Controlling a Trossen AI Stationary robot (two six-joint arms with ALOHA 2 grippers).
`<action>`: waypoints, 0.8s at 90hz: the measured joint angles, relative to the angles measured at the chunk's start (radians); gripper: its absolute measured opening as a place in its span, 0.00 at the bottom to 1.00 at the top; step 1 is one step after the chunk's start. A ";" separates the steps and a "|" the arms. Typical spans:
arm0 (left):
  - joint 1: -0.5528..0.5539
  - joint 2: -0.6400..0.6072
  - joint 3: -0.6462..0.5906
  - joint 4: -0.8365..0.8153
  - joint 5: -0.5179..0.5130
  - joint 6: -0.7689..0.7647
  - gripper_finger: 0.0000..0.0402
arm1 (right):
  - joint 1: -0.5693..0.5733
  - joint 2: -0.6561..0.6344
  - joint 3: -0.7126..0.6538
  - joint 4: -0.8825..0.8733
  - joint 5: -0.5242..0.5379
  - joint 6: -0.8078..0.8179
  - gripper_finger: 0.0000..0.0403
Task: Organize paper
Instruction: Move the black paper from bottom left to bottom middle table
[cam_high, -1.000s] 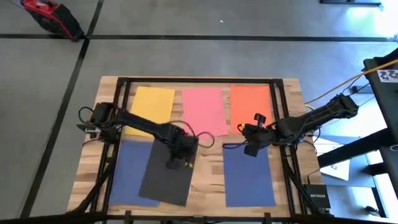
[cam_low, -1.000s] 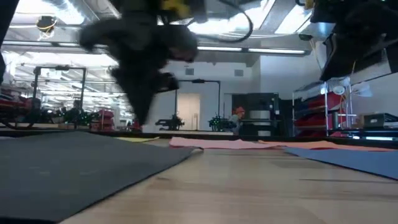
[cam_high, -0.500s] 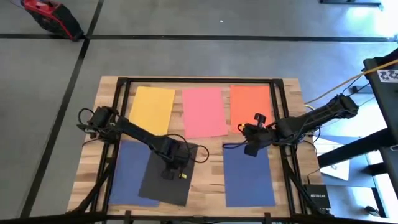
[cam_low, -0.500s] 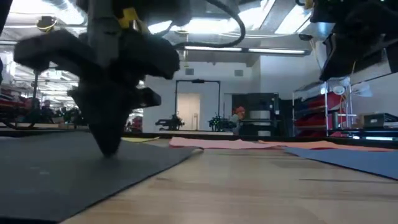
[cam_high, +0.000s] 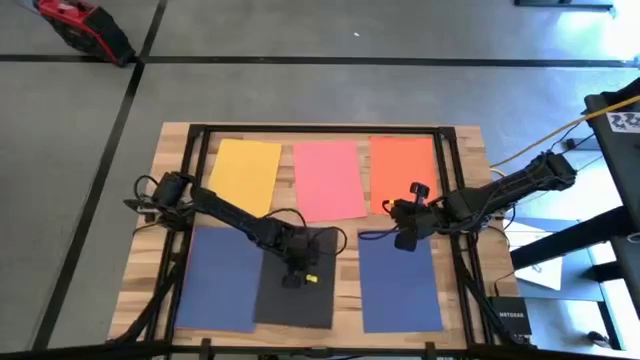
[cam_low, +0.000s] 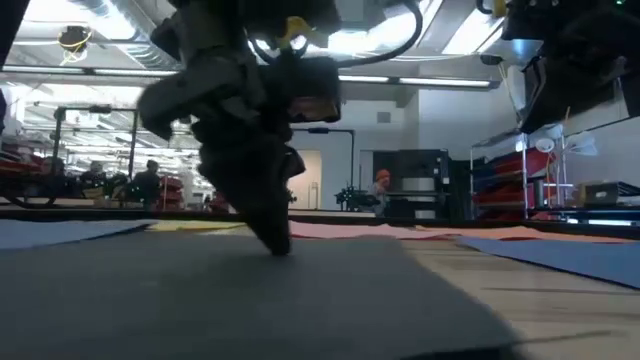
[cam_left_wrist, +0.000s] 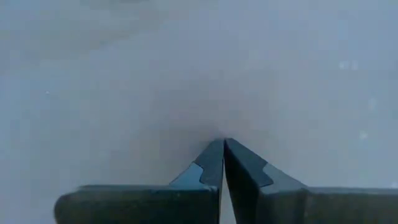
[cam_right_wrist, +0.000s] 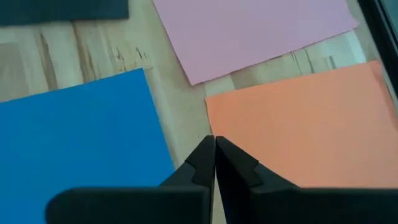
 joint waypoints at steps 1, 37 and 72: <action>0.001 0.000 0.000 0.003 0.000 -0.001 0.00 | 0.000 0.000 0.000 0.000 0.000 0.000 0.00; 0.004 0.009 0.005 0.049 0.000 -0.005 0.00 | 0.000 0.000 0.000 0.002 0.000 0.000 0.00; -0.003 -0.123 0.154 -0.538 0.006 0.182 0.00 | 0.000 0.000 0.000 0.001 -0.010 -0.001 0.00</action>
